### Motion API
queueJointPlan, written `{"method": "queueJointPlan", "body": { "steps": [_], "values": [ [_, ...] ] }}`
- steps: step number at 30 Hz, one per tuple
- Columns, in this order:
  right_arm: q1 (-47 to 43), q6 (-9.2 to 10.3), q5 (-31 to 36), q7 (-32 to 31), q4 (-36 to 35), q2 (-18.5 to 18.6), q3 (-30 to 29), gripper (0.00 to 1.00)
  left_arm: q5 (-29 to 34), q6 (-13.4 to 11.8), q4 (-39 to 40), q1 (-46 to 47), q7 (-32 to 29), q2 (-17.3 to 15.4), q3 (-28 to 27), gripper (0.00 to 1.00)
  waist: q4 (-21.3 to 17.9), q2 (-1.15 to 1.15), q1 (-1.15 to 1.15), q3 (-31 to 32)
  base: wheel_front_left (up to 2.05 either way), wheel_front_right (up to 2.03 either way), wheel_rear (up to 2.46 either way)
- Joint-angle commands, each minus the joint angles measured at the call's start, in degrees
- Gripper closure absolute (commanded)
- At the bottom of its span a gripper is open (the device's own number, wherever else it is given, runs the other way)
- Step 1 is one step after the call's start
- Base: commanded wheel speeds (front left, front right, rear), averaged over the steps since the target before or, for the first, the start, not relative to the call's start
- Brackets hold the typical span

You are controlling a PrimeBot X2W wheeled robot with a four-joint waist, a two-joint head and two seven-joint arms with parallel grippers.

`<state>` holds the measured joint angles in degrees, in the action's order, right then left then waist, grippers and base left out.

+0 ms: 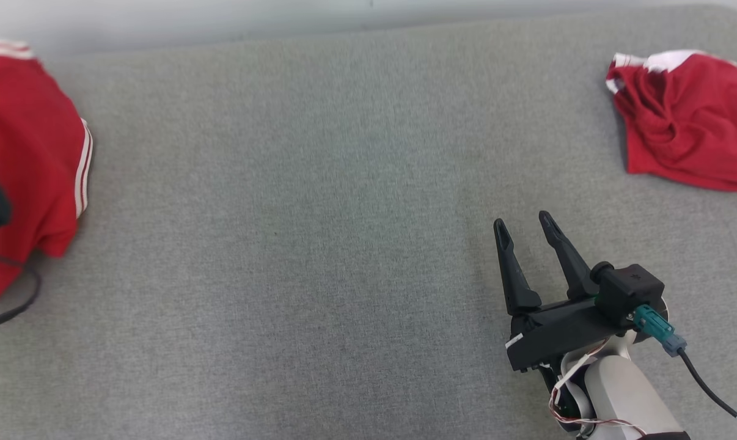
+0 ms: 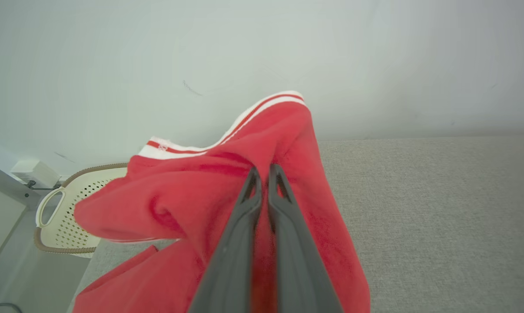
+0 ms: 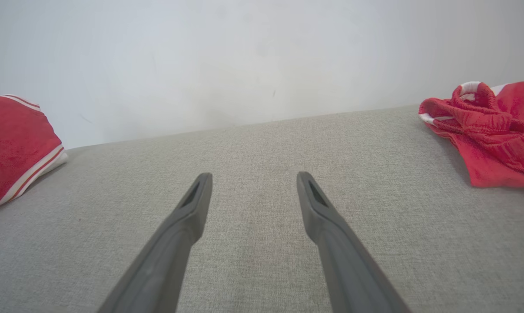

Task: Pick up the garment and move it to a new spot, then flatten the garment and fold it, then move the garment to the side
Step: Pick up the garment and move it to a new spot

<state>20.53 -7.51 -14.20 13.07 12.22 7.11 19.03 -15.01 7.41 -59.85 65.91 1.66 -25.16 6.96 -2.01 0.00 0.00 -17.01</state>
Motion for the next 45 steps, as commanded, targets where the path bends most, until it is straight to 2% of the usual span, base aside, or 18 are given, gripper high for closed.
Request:
{"method": "queueJointPlan", "body": {
  "steps": [1, 8, 17, 26, 32, 38, 45],
  "values": [
    [-0.6, 0.04, -0.6, 0.1, 0.3, 0.0, 0.0, 0.00, -0.4, 0.0, 1.0, 0.3, 0.7, 0.5, 1.0, 1.00, 0.3, 0.00, 0.00, 1.8, 0.00, 0.00, 0.00],
    [-1.9, 0.04, -1.1, 0.6, 1.3, -0.5, -0.5, 0.00, -3.3, 0.0, 9.3, 0.1, 1.2, 1.5, 8.0, 1.00, -0.7, 0.00, 0.00, 5.4, 0.00, 0.00, 0.00],
    [-3.9, 0.04, -1.2, 1.2, 2.5, -1.7, -1.6, 0.00, -8.9, 0.0, 24.6, -1.9, -2.2, 1.5, 17.4, 1.00, -3.4, 0.00, 0.00, 9.7, 0.00, 0.00, 0.00],
    [-4.6, 0.04, -1.5, 1.7, 3.0, -2.6, -1.9, 0.00, -10.9, 0.0, 36.5, -4.3, -5.8, 3.2, 22.1, 1.00, -5.6, 0.00, 0.00, 11.2, 0.00, 0.00, 0.00],
    [-4.8, 0.04, -1.3, 2.0, 3.1, -2.9, -2.7, 0.00, -12.2, -0.1, 44.9, -6.8, -8.0, 5.7, 24.9, 1.00, -6.3, 0.00, 0.00, 11.4, 0.00, 0.00, 0.00],
    [-4.9, 0.04, -0.7, 2.1, 2.7, -3.1, -3.4, 0.00, -12.8, -0.8, 49.4, -11.5, -9.3, 6.9, 27.5, 1.00, -6.0, 0.00, 0.00, 10.8, 0.00, 0.00, 0.00],
    [-4.2, 0.04, -0.4, 2.2, 2.3, -3.2, -3.3, 0.00, -14.7, -0.7, 48.1, -19.0, -6.4, 8.2, 29.9, 1.00, -5.9, 0.00, 0.00, 9.9, 0.00, 0.00, 0.00]
  ]
}}
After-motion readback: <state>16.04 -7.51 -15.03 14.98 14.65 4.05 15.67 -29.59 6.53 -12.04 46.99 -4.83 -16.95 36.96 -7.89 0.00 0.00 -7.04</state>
